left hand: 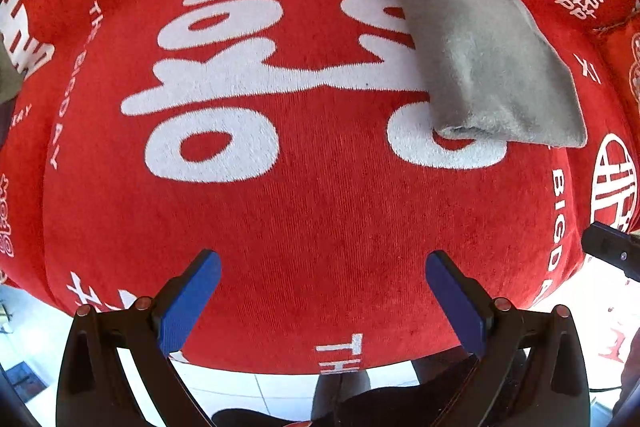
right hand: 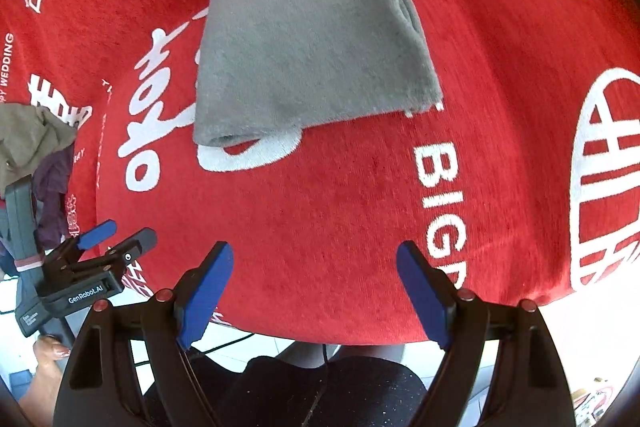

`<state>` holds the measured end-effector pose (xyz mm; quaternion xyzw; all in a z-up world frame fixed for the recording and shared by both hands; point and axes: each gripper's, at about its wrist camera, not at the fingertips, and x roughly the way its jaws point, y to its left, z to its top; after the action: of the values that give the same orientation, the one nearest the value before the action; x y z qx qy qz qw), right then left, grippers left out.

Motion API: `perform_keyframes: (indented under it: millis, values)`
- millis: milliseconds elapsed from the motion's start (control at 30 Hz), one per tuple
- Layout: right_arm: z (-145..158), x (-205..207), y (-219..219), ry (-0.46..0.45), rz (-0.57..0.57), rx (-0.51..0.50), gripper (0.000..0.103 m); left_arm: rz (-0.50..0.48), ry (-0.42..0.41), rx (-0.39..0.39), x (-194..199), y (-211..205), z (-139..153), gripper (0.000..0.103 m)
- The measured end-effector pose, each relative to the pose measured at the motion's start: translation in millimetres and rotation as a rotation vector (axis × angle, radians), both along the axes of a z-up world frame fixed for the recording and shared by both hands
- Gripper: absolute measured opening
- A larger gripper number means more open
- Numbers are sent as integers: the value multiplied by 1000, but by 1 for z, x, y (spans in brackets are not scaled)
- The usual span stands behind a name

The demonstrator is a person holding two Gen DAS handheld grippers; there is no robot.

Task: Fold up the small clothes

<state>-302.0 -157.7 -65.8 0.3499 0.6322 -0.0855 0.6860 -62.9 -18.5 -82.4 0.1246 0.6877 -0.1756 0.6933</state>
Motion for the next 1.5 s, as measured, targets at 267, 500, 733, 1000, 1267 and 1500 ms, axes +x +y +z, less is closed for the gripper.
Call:
perform_keyframes:
  millis: [267, 500, 733, 1000, 1267, 1500]
  values:
    - [-6, 11, -44, -2, 5, 11, 86, 5, 20, 5, 16, -33, -5, 103]
    - [-6, 37, -103, -35, 3, 17, 86, 46, -8, 14, 50, -69, -1, 103]
    - [-18, 74, -154, -78, 46, 3, 86, 111, 33, -102, 93, -84, -15, 103]
    - [-82, 127, -209, -211, -29, 310, 86, 63, 157, -339, 124, -102, -44, 103]
    - [-139, 158, -219, -280, -48, 607, 87, -22, 206, -430, 133, -131, -65, 103]
    - [-133, 178, -211, -343, 13, 669, 87, -24, 199, -426, 127, -149, -60, 103]
